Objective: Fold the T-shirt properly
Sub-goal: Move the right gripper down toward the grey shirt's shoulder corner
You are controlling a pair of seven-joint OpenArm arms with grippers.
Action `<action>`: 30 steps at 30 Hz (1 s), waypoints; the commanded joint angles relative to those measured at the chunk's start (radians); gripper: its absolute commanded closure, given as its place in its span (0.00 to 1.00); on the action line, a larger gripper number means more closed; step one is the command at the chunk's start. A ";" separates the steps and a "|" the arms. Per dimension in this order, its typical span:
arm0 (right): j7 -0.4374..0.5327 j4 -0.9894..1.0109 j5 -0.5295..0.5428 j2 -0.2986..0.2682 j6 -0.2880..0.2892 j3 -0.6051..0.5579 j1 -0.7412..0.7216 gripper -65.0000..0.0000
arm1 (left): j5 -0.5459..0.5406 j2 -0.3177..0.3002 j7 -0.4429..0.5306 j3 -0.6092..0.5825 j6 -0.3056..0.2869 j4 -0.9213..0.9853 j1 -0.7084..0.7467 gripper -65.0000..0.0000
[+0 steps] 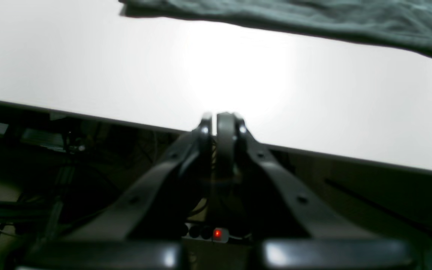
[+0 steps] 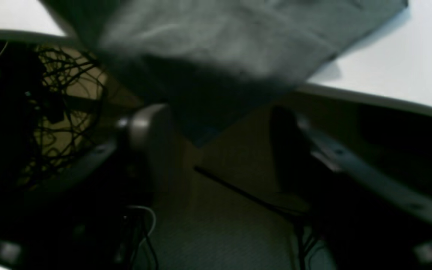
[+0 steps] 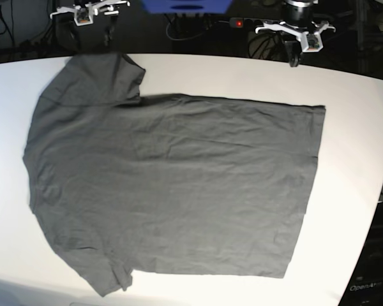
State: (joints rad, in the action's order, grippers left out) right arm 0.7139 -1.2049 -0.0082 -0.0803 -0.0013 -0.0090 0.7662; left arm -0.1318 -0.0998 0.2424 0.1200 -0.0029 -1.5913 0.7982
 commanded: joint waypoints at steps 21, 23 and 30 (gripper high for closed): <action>0.029 -0.010 0.009 0.000 0.099 0.004 -0.027 0.29 | -0.001 -0.004 0.024 0.004 0.008 -0.014 0.016 0.98; 0.029 -0.010 0.009 0.000 0.100 0.002 -0.029 0.29 | -0.001 -0.004 0.024 0.004 0.008 -0.016 0.016 0.98; 0.028 0.003 0.009 0.000 0.100 0.007 -0.060 0.33 | -0.001 -0.004 0.024 0.004 0.008 -0.016 0.016 0.98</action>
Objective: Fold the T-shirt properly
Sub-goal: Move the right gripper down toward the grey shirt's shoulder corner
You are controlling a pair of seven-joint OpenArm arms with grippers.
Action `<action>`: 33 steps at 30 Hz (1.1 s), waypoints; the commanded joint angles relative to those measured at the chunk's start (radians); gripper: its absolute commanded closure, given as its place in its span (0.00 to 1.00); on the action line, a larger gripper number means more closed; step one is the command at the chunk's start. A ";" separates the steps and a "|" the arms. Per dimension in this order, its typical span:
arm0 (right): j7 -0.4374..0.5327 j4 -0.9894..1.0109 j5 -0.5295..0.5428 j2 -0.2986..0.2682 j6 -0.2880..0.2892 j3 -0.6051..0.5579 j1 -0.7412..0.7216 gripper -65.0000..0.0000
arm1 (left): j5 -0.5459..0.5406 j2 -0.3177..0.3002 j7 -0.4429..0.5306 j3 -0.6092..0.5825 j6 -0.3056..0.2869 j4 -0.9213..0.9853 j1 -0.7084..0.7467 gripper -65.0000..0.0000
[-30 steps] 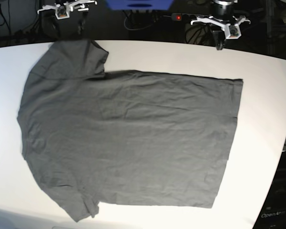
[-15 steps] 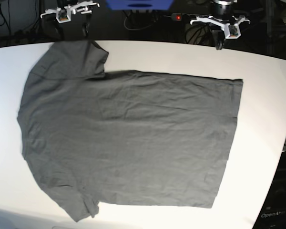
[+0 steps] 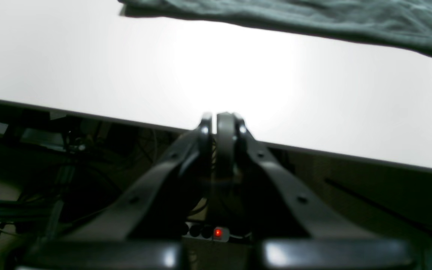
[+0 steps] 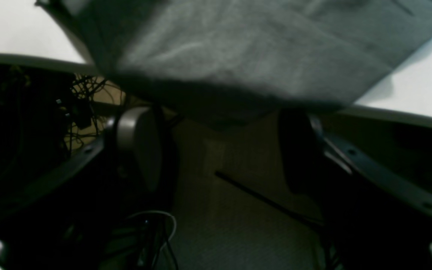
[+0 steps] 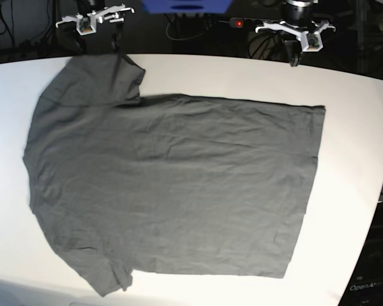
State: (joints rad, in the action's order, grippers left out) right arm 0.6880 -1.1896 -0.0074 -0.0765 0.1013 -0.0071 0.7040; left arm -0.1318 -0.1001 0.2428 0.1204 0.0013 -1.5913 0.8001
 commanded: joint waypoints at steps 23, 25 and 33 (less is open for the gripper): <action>0.057 0.096 0.010 0.001 -0.007 0.006 -0.034 0.99 | -0.001 -0.003 0.023 0.003 0.004 -0.016 0.015 0.98; 0.063 0.095 0.010 0.013 -0.007 0.008 -0.027 0.99 | -0.001 -0.003 0.023 0.003 0.004 -0.016 0.015 0.98; 0.189 0.104 0.010 0.047 -0.007 0.078 0.024 0.99 | -0.001 -0.003 0.023 0.003 0.003 -0.016 0.015 0.98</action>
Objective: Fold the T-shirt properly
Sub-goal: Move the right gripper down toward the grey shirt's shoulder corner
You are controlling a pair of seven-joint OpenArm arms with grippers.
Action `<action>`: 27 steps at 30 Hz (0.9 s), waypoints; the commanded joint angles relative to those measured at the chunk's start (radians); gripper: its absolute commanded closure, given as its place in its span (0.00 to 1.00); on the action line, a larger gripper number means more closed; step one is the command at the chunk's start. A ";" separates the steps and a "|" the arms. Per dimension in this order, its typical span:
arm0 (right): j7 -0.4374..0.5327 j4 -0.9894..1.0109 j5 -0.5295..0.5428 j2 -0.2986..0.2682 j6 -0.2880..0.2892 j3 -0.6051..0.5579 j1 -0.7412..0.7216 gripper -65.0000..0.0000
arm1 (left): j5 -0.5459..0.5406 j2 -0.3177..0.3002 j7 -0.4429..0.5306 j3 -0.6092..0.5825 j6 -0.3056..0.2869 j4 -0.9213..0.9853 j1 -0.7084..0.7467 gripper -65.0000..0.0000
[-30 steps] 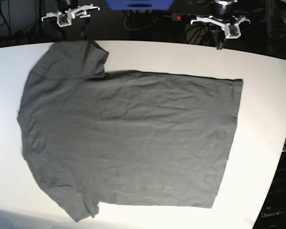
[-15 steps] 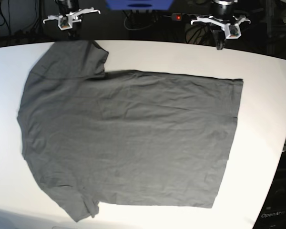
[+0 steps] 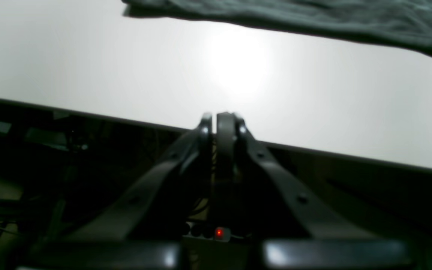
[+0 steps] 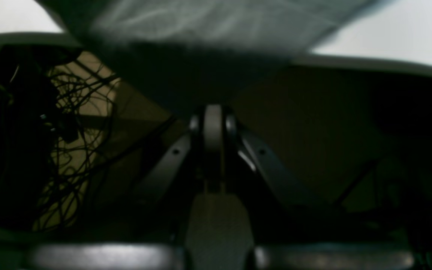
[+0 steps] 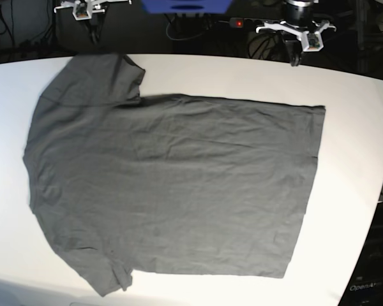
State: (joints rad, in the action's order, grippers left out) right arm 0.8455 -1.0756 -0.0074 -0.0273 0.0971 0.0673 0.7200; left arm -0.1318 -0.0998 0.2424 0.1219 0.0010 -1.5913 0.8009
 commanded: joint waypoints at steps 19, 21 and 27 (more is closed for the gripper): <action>0.041 0.030 0.086 -0.006 0.002 0.002 0.003 0.51 | -0.001 -0.004 0.024 0.002 0.001 -0.008 0.016 0.98; 0.041 0.030 0.116 -0.009 0.003 -0.002 0.003 0.43 | -0.001 -0.004 0.024 0.002 0.001 -0.005 0.016 0.98; 0.042 0.030 0.151 -0.036 0.005 -0.004 -0.001 0.37 | -0.001 -0.004 0.024 0.002 0.001 -0.005 0.016 0.98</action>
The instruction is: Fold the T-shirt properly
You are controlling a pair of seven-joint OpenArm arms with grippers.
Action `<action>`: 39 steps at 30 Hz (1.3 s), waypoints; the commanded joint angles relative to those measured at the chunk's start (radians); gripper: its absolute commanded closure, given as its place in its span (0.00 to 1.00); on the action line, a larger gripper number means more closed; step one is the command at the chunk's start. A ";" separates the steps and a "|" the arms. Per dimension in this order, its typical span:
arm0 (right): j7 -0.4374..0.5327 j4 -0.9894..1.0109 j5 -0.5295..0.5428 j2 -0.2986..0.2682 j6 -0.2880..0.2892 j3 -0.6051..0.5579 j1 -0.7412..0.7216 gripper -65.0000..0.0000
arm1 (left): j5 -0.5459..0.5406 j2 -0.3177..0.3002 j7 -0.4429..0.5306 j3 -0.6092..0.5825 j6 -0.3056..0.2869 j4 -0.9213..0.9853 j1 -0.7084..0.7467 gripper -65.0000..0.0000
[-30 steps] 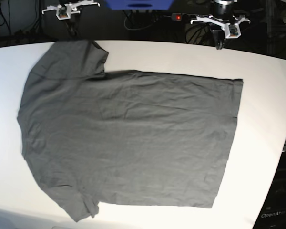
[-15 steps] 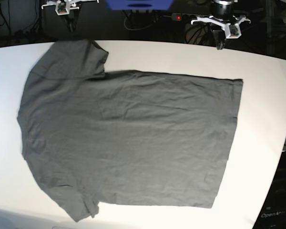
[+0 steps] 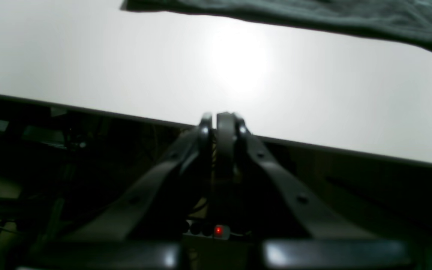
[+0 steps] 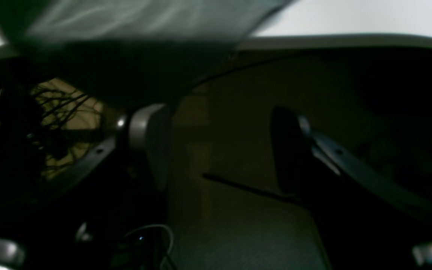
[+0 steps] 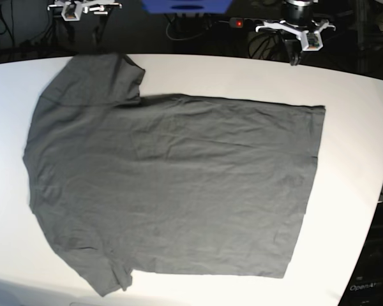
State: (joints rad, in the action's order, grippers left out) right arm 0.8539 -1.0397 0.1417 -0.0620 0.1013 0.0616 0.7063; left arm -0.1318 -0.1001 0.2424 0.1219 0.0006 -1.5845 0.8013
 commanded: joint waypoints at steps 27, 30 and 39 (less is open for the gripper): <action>0.031 -0.006 0.206 -0.043 0.438 0.005 -0.018 0.37 | -0.001 0.000 0.024 0.002 0.006 -0.014 0.033 0.98; 0.031 -0.006 0.206 -0.046 0.440 0.002 -0.024 0.37 | -0.001 0.001 0.024 0.002 0.006 -0.014 0.037 0.98; 0.026 -0.004 0.206 -0.072 0.440 0.002 -0.069 0.38 | -0.001 0.003 0.024 0.002 0.006 -0.018 0.051 0.98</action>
State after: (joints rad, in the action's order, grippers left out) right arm 0.8486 -1.0290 0.3420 -0.1253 0.5404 0.0593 0.6476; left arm -0.1318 -0.0967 0.2436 0.1219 0.0048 -1.5852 0.8322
